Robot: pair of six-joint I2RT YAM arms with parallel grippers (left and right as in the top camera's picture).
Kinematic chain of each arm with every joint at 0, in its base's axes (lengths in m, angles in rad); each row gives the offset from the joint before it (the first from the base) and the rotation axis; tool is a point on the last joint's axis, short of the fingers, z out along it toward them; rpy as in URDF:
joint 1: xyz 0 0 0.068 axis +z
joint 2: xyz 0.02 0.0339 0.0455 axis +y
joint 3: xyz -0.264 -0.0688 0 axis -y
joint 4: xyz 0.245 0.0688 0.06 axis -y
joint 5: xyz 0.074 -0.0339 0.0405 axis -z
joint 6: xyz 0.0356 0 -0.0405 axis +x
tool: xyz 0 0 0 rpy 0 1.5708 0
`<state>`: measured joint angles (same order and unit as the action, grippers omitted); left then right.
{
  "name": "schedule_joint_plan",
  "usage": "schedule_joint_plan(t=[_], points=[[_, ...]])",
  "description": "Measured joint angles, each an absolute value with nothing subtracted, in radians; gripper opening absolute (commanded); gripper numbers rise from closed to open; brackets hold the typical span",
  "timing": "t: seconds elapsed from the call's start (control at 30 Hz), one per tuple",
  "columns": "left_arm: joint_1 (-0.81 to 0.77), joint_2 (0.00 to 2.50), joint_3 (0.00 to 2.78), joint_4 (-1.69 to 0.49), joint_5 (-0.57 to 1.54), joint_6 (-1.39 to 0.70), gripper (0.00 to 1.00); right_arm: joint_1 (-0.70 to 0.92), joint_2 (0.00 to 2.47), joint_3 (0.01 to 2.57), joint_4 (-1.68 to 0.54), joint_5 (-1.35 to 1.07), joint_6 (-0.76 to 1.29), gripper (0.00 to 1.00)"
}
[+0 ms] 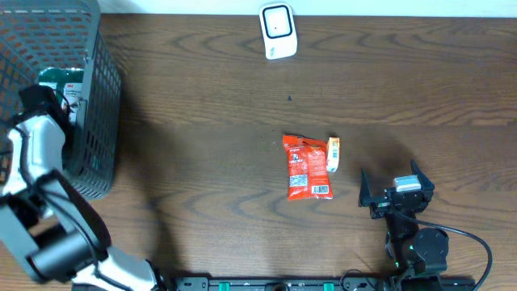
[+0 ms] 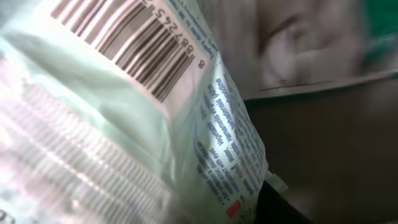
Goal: Scan the item barcode
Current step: 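Lift the green wipes pack out and carry it toward the scanner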
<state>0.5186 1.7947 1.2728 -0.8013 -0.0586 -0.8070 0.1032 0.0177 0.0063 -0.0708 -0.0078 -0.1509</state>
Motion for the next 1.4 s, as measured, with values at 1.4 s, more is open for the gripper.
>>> schedule_joint_plan(t=[1.4], points=[[-0.127,1.157,1.056,-0.822,0.443,-0.515,0.41,0.103,0.017,0.006,-0.07,-0.008,-0.15,0.99]])
